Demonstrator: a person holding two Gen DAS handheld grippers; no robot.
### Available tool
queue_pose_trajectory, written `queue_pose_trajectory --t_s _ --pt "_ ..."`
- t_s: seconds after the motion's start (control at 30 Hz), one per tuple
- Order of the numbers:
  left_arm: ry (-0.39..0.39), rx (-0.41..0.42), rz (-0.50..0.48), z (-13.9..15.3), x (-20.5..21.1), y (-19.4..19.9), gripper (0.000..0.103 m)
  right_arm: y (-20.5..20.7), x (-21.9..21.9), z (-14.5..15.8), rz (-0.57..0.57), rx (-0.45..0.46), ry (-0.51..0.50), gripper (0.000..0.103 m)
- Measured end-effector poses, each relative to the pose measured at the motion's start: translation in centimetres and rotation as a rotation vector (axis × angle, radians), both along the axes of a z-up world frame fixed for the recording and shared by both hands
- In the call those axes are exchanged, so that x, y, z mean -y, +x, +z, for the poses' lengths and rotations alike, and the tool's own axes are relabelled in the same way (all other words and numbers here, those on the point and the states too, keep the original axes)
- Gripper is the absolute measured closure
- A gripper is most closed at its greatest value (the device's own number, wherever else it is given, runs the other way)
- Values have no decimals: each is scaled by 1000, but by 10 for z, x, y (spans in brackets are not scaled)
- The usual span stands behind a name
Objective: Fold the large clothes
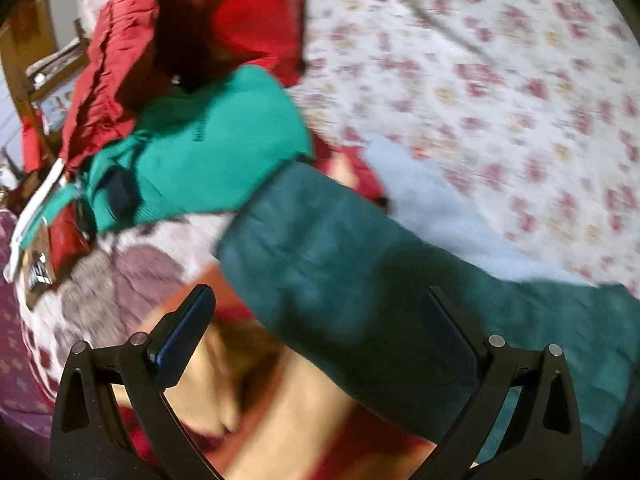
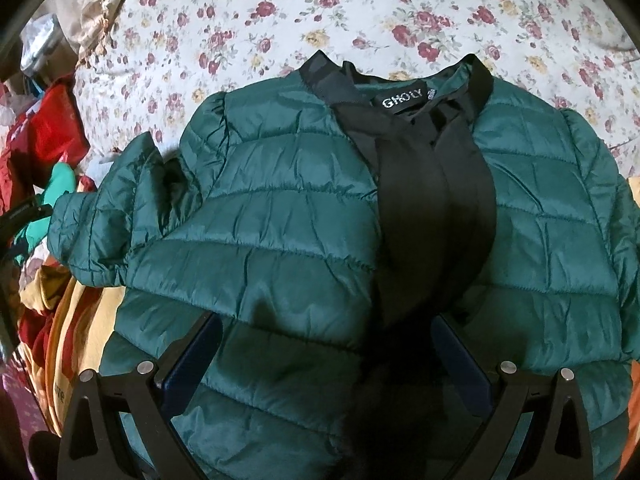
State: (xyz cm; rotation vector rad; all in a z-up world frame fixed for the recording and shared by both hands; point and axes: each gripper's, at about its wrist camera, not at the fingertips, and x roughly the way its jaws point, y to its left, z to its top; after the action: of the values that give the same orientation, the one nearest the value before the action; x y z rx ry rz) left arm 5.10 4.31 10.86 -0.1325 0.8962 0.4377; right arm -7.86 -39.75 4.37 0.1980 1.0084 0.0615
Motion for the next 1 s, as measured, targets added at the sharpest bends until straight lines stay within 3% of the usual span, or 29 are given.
queue_pose_trajectory --t_s 0.2,0.33,0.4,0.43,0.5,0.8,1.0 --pt "71 -84 61 -37 -44 27 2 0 -4 -3 5 -15 -10 0" --pt "-9 -110 25 -55 -52 37 31 1 -4 -4 4 -22 -17 0" --pt "-26 -90 6 -56 -51 36 54 1 -5 -4 4 -25 -17 0" --pt "-52 -76 -9 -54 -50 34 71 1 -5 -4 5 -25 -16 0" --pt "-83 -59 -19 -49 -48 29 83 2 -5 -3 9 -24 -15 0" --pt "-205 94 -175 13 3 -33 86 -6 8 4 -17 -8 14 0" --pt "-186 102 -338 36 76 -57 86 -13 15 16 -27 16 -6 0"
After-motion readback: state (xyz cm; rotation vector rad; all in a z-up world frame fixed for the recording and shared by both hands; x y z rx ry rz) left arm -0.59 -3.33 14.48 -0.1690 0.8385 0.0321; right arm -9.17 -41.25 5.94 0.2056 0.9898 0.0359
